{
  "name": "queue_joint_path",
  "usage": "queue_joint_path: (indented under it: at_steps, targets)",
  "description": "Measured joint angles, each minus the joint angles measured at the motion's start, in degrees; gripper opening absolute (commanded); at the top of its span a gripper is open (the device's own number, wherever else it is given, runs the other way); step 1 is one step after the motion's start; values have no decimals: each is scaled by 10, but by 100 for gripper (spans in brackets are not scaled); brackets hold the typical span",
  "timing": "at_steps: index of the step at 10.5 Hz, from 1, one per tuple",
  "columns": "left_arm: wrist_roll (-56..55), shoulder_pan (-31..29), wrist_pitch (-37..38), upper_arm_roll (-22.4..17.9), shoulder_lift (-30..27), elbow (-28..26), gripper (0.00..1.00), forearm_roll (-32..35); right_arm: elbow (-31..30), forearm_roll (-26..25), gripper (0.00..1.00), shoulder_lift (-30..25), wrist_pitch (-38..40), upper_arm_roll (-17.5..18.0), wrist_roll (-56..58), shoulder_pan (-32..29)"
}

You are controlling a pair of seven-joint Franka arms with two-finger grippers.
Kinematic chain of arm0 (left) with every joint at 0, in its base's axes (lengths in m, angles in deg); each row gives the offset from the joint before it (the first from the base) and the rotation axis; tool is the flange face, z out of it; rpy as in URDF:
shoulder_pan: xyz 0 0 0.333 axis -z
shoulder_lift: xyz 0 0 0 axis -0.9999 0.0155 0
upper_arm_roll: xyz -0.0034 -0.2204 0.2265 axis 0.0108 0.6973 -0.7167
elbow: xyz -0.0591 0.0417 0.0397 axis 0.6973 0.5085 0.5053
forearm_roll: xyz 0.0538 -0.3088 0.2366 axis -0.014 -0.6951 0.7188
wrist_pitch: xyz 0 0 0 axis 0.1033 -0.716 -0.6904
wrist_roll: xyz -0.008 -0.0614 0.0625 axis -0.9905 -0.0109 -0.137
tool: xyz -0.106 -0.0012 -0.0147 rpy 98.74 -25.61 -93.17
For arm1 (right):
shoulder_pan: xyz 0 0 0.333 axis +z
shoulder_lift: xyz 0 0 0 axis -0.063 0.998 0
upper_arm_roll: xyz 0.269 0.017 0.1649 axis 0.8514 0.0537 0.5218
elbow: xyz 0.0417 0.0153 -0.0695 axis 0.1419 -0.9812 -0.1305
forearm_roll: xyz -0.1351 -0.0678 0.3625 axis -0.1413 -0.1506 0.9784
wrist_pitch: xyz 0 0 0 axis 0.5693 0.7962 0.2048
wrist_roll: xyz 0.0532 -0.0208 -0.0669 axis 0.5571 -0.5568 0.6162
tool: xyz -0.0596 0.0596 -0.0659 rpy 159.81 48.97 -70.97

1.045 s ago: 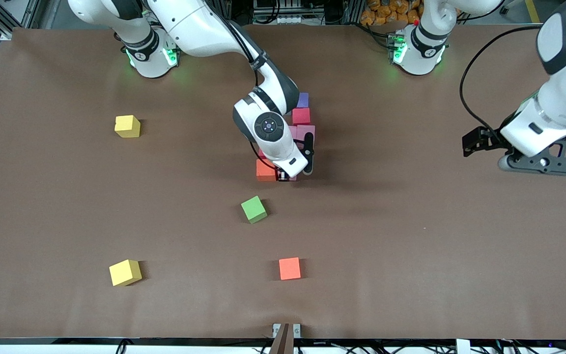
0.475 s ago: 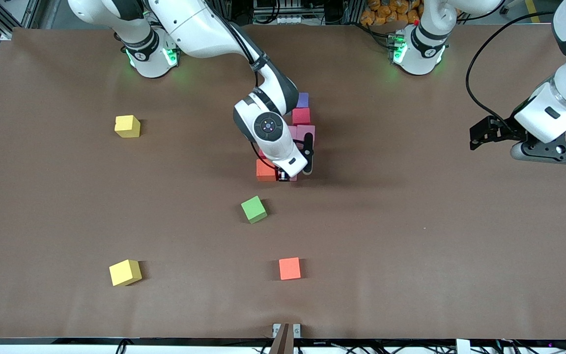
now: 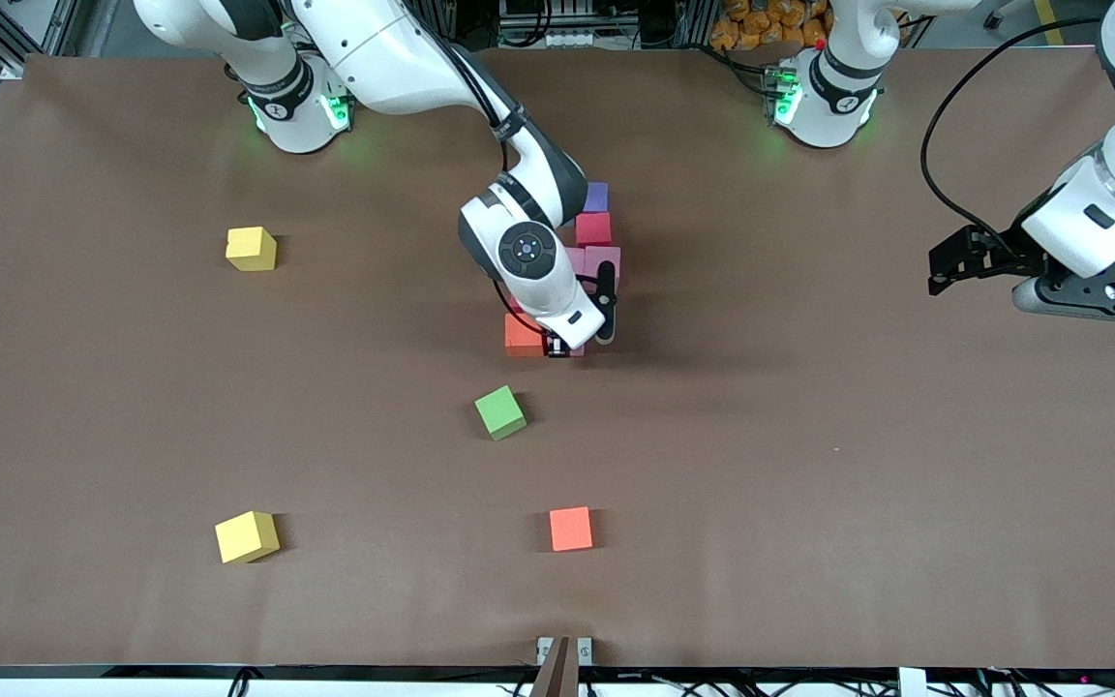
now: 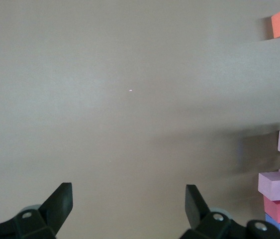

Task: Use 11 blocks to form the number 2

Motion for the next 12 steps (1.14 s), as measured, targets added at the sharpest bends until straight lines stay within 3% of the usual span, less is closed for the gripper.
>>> queue_joint_path:
  at_steps: [12]
  targets:
    - [0, -2, 3, -7, 0, 0, 100, 0, -8, 1, 25, -4, 0, 0, 14, -1]
